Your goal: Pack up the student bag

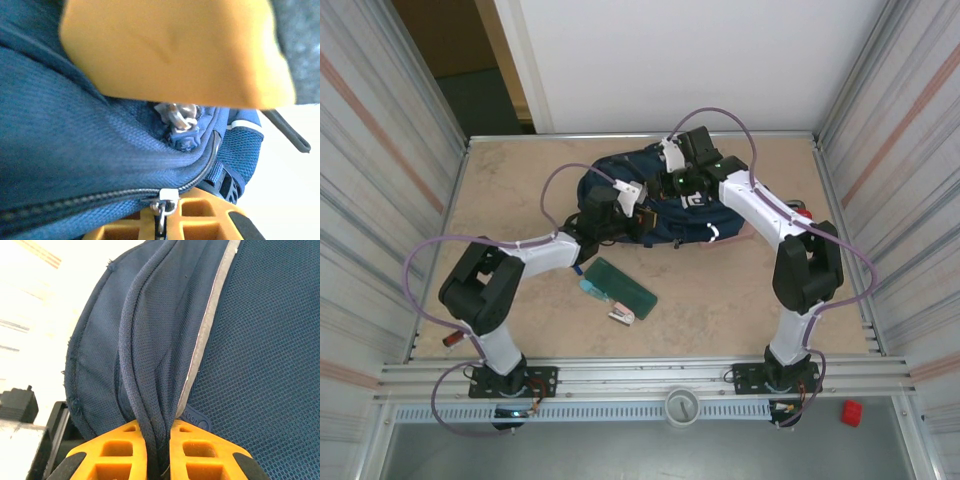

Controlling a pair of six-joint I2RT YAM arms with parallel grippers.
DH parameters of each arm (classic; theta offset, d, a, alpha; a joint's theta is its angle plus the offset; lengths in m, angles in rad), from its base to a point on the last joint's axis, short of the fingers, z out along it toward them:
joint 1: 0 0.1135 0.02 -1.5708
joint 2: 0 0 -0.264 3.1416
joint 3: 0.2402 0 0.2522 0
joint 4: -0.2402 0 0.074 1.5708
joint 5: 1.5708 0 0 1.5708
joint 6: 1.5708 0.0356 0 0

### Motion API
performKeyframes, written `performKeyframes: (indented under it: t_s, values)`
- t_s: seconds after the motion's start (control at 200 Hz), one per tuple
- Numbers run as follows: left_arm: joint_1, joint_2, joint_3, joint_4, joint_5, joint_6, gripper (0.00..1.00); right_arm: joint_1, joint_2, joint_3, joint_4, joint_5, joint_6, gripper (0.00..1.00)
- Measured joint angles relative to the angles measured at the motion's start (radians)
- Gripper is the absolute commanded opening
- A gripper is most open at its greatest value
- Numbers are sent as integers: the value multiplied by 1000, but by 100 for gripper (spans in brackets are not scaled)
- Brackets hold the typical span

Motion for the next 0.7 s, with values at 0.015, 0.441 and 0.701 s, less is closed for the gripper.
performKeyframes:
  t_s: [0.015, 0.441, 0.701]
  values:
    - [3, -2, -3, 2, 8, 5, 0, 0, 0, 0, -2, -2, -5, 0]
    - [42, -58, -78, 31, 111, 229, 0, 1, 19, 35, -88, -45, -89, 0]
    - [49, -105, -120, 9, 92, 407, 0, 10, 30, 48, -121, -77, -113, 0]
